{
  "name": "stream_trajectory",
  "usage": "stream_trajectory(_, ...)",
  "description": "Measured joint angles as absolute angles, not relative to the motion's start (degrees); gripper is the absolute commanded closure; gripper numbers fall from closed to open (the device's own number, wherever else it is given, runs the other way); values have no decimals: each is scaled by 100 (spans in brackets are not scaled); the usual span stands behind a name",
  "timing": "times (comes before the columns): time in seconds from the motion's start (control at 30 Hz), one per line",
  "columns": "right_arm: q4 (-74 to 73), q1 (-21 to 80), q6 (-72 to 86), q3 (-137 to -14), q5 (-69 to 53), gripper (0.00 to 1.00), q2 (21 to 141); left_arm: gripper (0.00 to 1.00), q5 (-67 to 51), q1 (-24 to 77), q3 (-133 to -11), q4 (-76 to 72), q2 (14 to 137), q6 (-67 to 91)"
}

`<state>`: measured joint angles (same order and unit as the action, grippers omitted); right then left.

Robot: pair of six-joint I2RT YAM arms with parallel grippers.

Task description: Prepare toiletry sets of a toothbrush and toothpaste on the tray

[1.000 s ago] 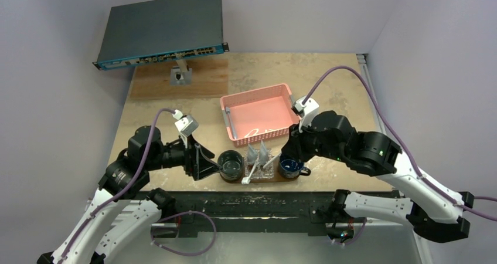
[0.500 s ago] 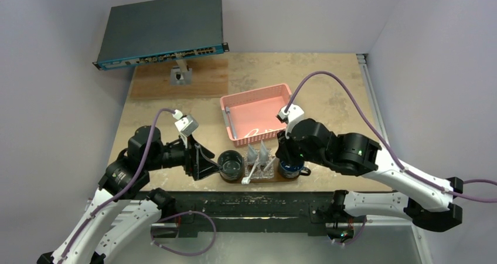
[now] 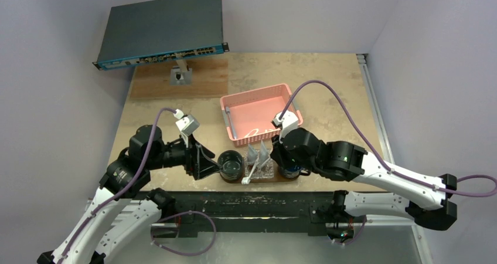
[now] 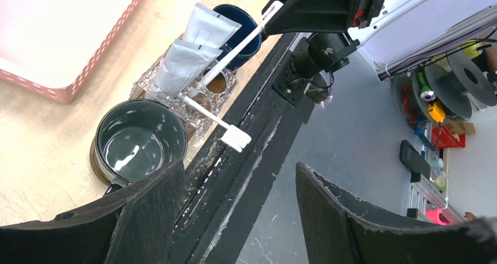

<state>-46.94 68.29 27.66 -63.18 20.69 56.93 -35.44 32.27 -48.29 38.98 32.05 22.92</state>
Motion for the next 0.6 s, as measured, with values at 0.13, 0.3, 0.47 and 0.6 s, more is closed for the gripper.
stream_trajectory(0.13,-4344,6858,2781,-6038,2169,100,5551,31,-3546,3227,-4829,3898,3236,2292)
stream_trajectory(0.3,-4001,6875,2808,-5629,2250,100,5317,31,-3546,3227,-4829,3898,3256,2292)
stream_trajectory(0.47,-3680,6925,2842,-5286,2353,100,5122,31,-3546,3227,-4829,3900,3288,2292)
stream_trajectory(0.6,-3476,7048,2897,-5039,2497,100,4982,31,-3544,3227,-4829,3900,3288,2292)
